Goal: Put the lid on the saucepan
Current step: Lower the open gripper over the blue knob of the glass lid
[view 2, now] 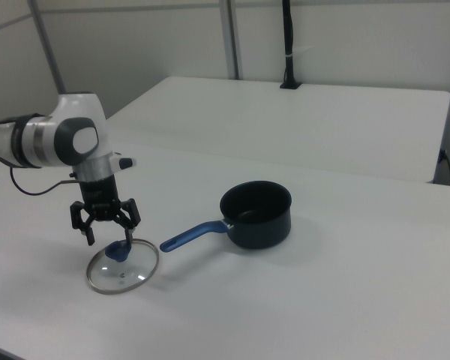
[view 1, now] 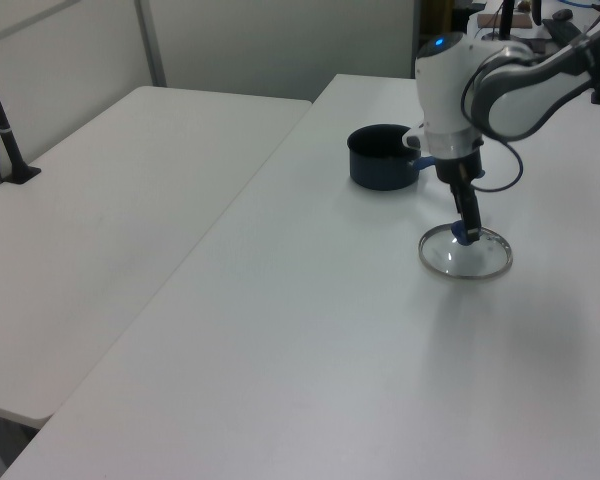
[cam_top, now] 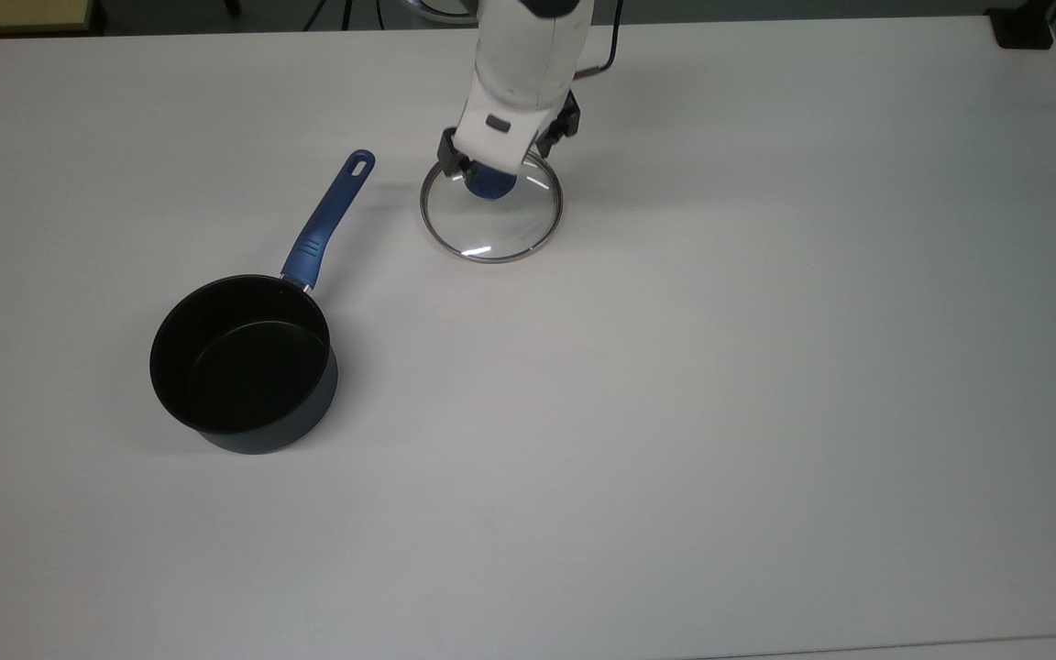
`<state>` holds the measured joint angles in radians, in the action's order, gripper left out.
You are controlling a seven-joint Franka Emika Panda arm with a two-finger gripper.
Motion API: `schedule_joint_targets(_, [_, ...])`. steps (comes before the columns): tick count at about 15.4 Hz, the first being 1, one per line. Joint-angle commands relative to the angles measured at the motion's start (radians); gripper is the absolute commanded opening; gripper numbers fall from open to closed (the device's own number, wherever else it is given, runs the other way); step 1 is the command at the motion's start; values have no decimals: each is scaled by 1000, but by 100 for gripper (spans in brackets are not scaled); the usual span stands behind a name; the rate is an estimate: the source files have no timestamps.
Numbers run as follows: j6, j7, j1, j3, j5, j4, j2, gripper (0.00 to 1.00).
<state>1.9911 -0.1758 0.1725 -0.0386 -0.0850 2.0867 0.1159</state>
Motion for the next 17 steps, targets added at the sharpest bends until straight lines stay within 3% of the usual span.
schedule_joint_targets(1, [49,-27,8,8,-22,18,31,100])
schedule_joint_targets(14, [52,-137,-31,16,-25,21,2,99])
schedule_joint_targets(17, [142,-134,-31,14,-24,122,-85,99])
